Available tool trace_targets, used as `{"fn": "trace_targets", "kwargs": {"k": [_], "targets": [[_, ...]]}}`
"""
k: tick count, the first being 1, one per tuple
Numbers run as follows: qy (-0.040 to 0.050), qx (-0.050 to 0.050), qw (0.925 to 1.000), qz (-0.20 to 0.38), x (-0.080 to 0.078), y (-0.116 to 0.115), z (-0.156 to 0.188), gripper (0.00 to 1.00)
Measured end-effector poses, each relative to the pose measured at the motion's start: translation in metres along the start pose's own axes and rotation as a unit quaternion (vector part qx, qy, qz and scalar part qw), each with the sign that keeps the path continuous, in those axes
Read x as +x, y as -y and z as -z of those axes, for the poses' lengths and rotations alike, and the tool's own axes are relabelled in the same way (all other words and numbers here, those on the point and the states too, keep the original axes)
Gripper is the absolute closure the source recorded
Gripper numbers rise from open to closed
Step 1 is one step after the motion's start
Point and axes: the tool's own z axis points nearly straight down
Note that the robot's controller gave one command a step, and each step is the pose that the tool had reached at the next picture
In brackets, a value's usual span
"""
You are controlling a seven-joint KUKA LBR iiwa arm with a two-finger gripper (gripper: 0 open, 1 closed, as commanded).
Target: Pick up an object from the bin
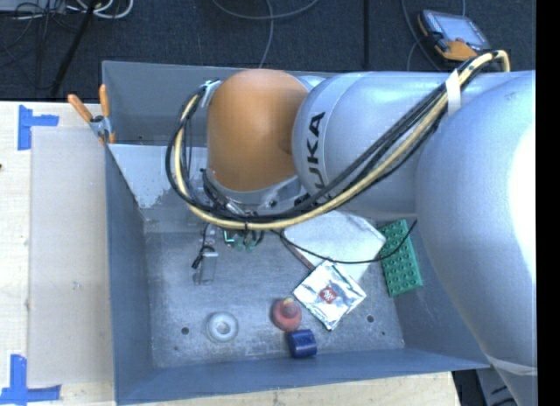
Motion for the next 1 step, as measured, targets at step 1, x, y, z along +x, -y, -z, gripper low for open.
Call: {"fn": "trace_targets", "kwargs": {"k": [1], "targets": [[0.0004, 0.000, 0.9972, 0.075, 0.0556, 0.0439, -0.1022, 0.00]]}}
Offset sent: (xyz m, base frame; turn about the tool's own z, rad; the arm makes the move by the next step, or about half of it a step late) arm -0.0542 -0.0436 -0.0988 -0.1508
